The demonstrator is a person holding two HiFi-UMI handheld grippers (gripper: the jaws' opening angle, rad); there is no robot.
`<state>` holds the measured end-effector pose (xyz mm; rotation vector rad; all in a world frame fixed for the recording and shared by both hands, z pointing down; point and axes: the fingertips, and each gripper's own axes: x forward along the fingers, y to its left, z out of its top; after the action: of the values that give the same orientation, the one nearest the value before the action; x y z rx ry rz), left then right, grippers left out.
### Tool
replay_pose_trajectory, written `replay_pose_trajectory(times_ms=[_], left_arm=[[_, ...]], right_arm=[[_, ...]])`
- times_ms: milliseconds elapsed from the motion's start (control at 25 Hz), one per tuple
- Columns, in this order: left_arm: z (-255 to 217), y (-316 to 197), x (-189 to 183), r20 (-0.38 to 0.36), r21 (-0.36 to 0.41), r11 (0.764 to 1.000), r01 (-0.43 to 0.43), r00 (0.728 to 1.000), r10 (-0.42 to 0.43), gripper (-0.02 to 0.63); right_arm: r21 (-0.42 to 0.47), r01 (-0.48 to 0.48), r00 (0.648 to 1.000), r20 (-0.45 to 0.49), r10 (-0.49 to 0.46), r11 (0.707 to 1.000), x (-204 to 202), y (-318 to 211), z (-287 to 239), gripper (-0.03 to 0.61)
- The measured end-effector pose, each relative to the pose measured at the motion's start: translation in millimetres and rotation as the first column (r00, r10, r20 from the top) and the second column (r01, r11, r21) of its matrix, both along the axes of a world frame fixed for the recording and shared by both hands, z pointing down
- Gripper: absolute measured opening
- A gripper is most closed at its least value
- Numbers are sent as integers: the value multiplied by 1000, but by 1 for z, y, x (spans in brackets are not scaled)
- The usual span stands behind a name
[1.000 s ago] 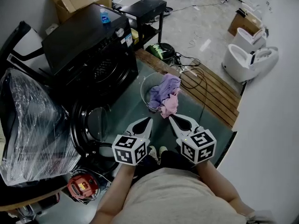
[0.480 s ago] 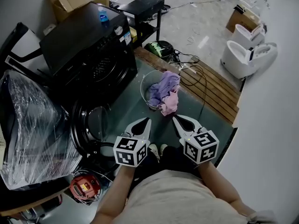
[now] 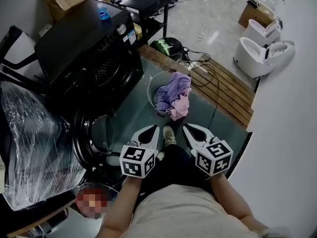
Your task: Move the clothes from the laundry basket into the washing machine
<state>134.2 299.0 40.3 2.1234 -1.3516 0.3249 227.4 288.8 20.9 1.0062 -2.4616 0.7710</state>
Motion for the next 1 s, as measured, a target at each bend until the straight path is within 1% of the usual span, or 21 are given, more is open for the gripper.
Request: replay_pose_trajectory(times_ms=[200, 320, 520, 720, 880, 1000], left_arm=[[9, -42, -13, 8, -18, 999, 29, 1000, -29, 0], [9, -81, -18, 23, -20, 999, 37, 999, -37, 0], [4, -151, -26, 50, 1, 998, 55, 997, -55, 0], [-1, -200, -22, 82, 10, 999, 32, 996, -32, 0], [15, -217, -20, 99, -29, 1000, 9, 995, -6, 0], [38, -228, -18, 103, -79, 997, -18, 994, 26, 0]], right_arm=[[0, 10, 1000, 0, -10, 1000, -10, -53, 9, 23], [-6, 30, 1000, -2, -30, 1000, -15, -91, 12, 23], [-7, 63, 998, -15, -63, 998, -19, -160, 14, 23], [-17, 43, 999, -27, -44, 999, -8, -217, 22, 23], [-67, 1, 999, -46, -4, 998, 2, -242, 41, 28], [-102, -31, 998, -56, 26, 994, 6, -253, 58, 54]])
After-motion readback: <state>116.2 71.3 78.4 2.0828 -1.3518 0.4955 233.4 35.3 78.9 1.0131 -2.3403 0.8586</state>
